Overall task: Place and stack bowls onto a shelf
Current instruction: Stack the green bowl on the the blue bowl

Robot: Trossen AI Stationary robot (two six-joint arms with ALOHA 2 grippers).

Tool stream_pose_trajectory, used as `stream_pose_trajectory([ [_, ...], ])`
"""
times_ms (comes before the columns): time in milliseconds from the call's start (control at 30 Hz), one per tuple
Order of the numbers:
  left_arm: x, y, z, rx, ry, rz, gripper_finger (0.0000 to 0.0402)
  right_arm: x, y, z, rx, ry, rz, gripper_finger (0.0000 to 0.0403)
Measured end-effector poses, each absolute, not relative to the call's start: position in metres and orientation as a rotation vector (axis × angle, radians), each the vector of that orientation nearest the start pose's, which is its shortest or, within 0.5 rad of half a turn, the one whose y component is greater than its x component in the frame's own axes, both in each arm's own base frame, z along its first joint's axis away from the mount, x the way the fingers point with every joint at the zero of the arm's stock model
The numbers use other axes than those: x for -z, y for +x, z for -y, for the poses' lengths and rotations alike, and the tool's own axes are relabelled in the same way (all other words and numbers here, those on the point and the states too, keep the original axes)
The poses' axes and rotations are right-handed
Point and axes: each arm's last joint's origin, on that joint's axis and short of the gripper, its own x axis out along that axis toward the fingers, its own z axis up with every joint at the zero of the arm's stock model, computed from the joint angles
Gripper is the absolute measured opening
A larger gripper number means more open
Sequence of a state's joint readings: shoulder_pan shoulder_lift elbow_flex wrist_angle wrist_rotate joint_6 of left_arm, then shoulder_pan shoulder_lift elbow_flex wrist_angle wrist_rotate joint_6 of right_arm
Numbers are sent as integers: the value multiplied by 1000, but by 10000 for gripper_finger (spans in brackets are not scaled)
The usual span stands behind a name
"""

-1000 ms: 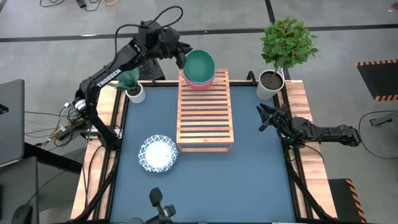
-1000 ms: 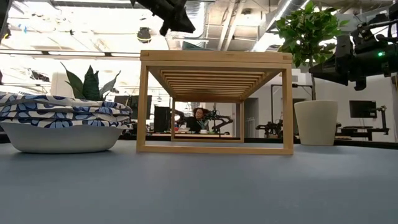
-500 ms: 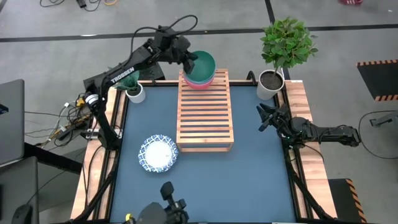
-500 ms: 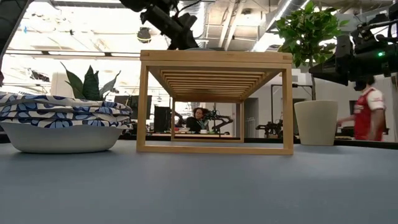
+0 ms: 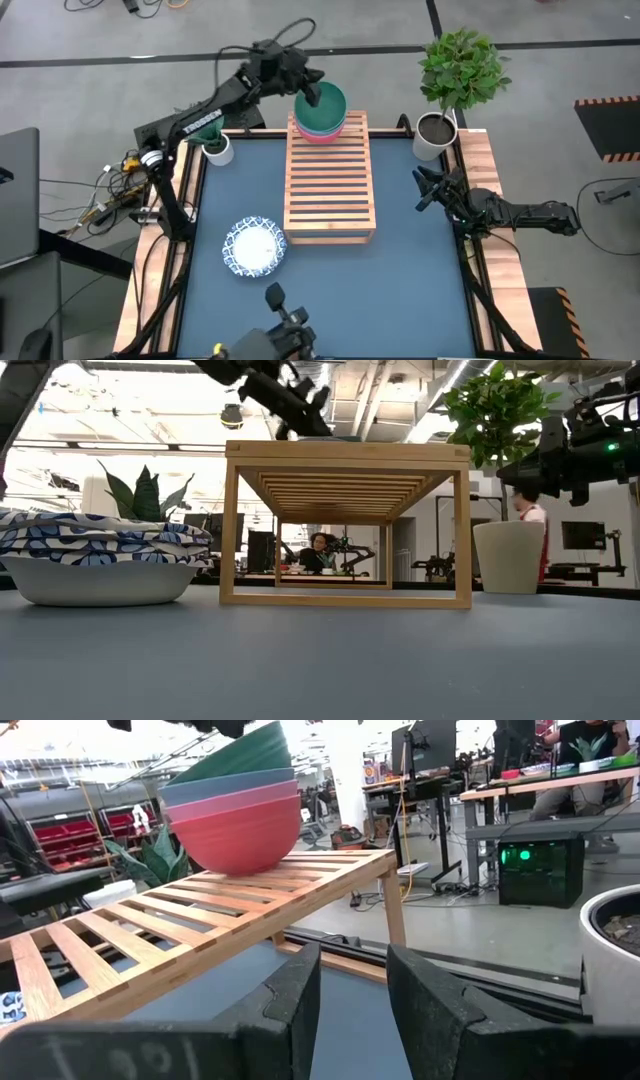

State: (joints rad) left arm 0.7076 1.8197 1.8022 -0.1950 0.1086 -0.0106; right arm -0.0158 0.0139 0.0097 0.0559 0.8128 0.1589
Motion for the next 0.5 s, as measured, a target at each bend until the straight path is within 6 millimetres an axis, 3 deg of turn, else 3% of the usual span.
stream_pose_trajectory([
  [267, -366, 346, -285, -648, -91, -236, 0, -171, 88, 22, 823, 170, 115, 143],
  [400, -369, 344, -283, -643, -93, -229, 0, -171, 88, 22, 823, 170, 115, 143],
  [500, -385, 338, -274, -607, -72, -204, 0, -171, 88, 22, 823, 169, 114, 143],
])
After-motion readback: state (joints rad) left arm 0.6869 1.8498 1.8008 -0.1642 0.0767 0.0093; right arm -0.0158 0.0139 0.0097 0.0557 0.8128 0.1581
